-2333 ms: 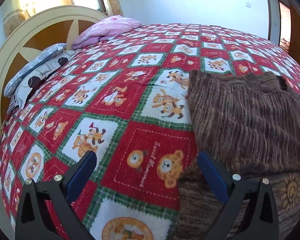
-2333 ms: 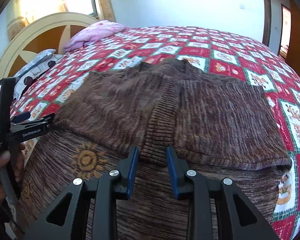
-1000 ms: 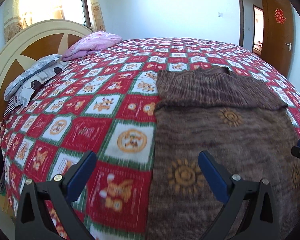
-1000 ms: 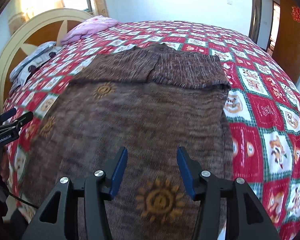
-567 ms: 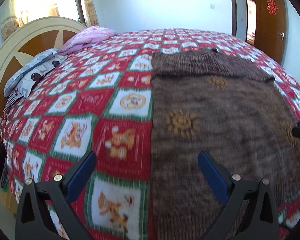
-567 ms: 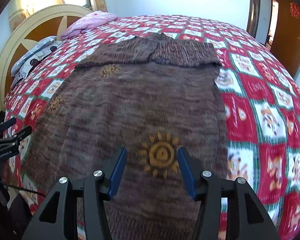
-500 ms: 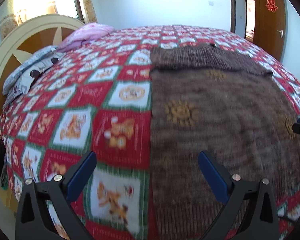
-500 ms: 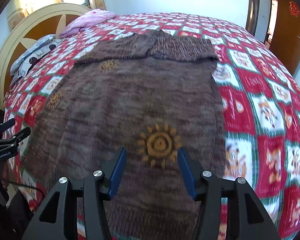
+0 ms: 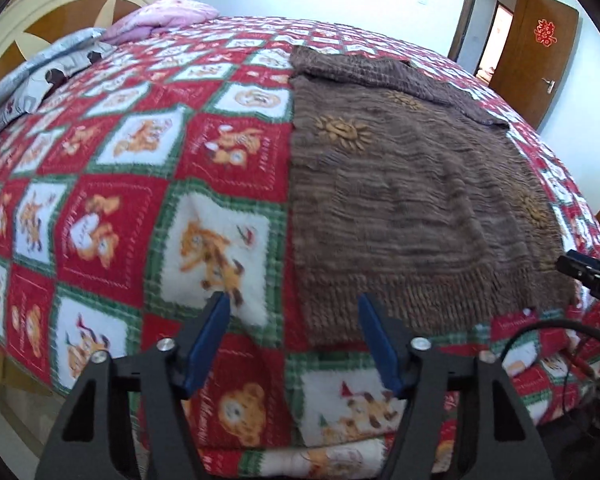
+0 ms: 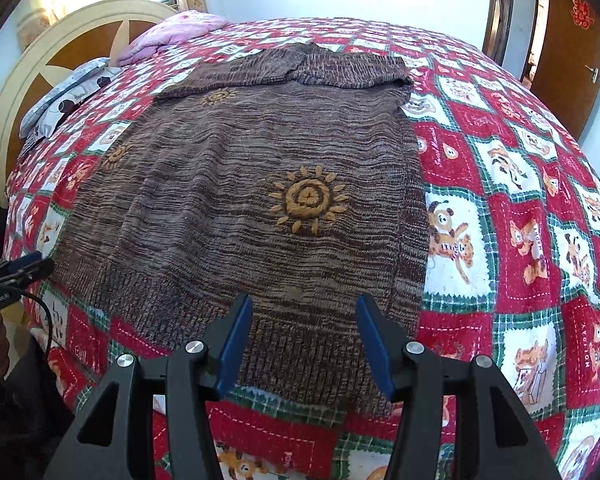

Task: Fold small clothes
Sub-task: 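Move both grippers down to the ribbed sweater hem, then close both grippers on the ribbed hem of the brown sweater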

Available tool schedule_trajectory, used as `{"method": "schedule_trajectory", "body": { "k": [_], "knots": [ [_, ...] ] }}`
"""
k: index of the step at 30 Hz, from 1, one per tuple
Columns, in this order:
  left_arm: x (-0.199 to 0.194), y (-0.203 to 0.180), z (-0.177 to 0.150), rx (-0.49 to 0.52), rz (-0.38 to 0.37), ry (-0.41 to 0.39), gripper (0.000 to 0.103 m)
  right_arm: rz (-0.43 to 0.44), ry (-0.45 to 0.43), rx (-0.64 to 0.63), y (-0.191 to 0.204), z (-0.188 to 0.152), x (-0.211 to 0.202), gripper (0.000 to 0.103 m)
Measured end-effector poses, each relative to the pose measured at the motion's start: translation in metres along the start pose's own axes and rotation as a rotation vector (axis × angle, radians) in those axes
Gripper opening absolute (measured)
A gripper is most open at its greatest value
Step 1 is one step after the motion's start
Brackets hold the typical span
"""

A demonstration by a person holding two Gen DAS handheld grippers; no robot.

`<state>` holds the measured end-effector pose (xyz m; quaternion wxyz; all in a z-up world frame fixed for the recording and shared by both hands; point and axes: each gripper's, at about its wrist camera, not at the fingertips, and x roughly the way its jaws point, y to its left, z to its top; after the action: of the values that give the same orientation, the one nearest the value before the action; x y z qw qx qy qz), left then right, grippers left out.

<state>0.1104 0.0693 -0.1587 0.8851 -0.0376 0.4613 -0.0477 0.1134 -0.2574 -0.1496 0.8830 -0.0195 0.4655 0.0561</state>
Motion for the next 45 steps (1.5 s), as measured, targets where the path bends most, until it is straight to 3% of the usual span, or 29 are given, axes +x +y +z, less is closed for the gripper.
{"method": "schedule_trajectory", "body": {
  "k": [3, 7, 11, 14, 18, 24, 26, 30, 33, 38, 45],
  "knots": [
    [0.008, -0.006, -0.003, 0.010, -0.016, 0.031, 0.053, 0.000, -0.009, -0.013, 0.004, -0.002, 0.000, 0.055],
    [0.012, -0.006, -0.007, -0.005, -0.022, 0.038, 0.049, -0.002, -0.004, -0.017, 0.005, -0.004, 0.001, 0.055],
    [0.006, -0.011, -0.007, 0.012, -0.018, 0.017, 0.029, -0.007, -0.012, -0.012, 0.004, -0.004, 0.000, 0.055],
    [-0.001, -0.009, -0.004, -0.004, -0.015, -0.018, 0.029, -0.007, -0.018, -0.014, 0.004, -0.004, -0.001, 0.055],
    [0.001, -0.005, 0.002, -0.028, -0.038, -0.034, 0.046, -0.001, -0.006, -0.025, 0.006, -0.007, 0.005, 0.055],
    [0.024, -0.009, -0.002, -0.016, -0.069, 0.031, 0.045, -0.005, 0.008, -0.014, 0.001, -0.009, 0.011, 0.055],
    [0.025, -0.010, -0.005, -0.007, -0.063, 0.036, 0.041, -0.001, 0.008, 0.004, -0.004, -0.008, 0.008, 0.055],
    [0.021, -0.012, -0.007, 0.016, -0.070, 0.040, 0.021, -0.022, 0.005, 0.041, -0.019, -0.007, -0.002, 0.055],
    [0.017, -0.016, -0.007, 0.040, -0.072, 0.028, 0.011, -0.042, 0.003, 0.083, -0.035, -0.011, -0.012, 0.055],
    [0.009, -0.017, -0.005, 0.046, -0.085, 0.013, 0.009, -0.049, 0.030, 0.134, -0.054, -0.028, -0.018, 0.055],
    [0.018, -0.016, -0.005, 0.046, -0.084, 0.020, 0.008, -0.012, 0.056, 0.144, -0.051, -0.033, -0.005, 0.055]
  ]
}}
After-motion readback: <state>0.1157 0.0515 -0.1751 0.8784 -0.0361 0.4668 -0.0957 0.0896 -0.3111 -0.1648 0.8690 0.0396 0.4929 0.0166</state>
